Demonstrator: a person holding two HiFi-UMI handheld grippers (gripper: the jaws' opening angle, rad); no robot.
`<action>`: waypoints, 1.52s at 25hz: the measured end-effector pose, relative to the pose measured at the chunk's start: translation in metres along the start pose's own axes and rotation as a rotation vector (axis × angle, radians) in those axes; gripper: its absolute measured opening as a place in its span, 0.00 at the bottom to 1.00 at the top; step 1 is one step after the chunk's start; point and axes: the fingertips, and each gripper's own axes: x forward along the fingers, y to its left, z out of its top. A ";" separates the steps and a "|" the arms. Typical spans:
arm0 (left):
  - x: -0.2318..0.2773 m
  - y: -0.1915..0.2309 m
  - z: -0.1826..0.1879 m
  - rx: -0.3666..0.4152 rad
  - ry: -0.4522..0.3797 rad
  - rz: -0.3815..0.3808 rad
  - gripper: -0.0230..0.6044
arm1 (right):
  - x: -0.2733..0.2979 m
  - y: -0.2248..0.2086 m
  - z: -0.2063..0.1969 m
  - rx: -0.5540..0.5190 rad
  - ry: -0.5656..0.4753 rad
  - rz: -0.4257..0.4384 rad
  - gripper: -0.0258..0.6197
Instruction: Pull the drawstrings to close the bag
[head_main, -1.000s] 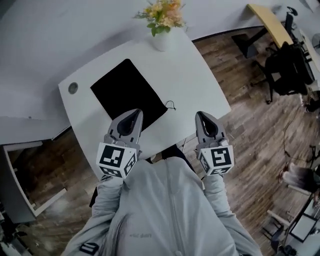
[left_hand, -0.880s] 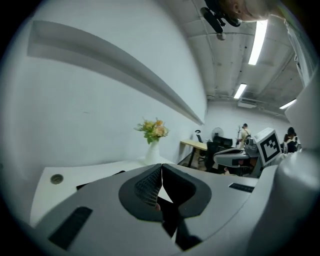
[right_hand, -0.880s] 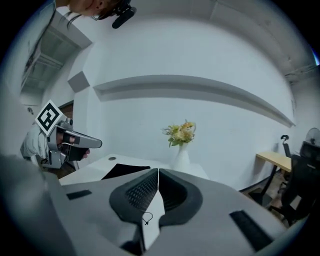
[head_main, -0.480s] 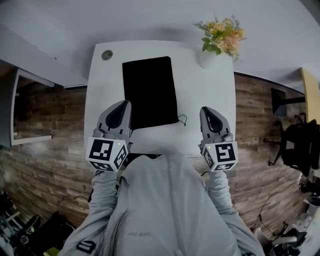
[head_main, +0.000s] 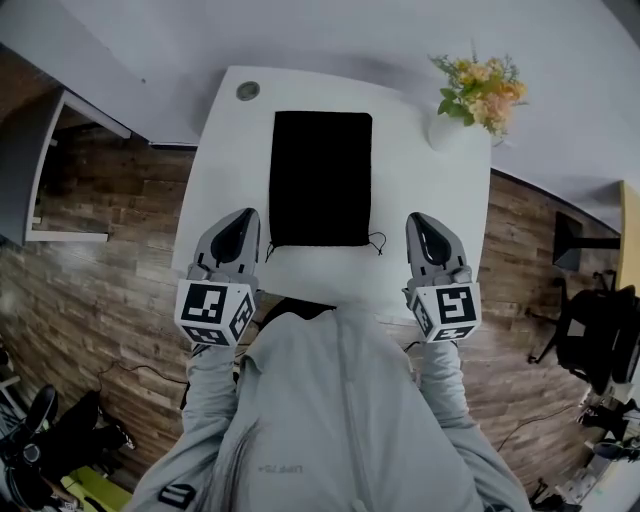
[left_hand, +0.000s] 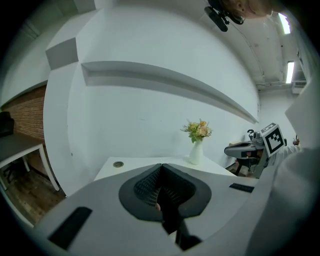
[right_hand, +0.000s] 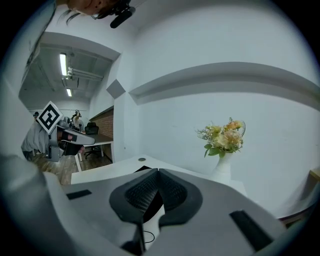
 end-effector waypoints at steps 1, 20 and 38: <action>0.000 0.000 -0.002 -0.002 0.003 -0.002 0.08 | 0.000 0.001 0.000 0.001 0.002 -0.004 0.08; 0.005 -0.001 -0.052 -0.010 0.114 -0.049 0.08 | 0.004 0.018 -0.035 -0.050 0.101 -0.020 0.08; 0.006 -0.003 -0.135 -0.006 0.302 -0.080 0.23 | 0.014 0.049 -0.103 -0.080 0.249 0.074 0.37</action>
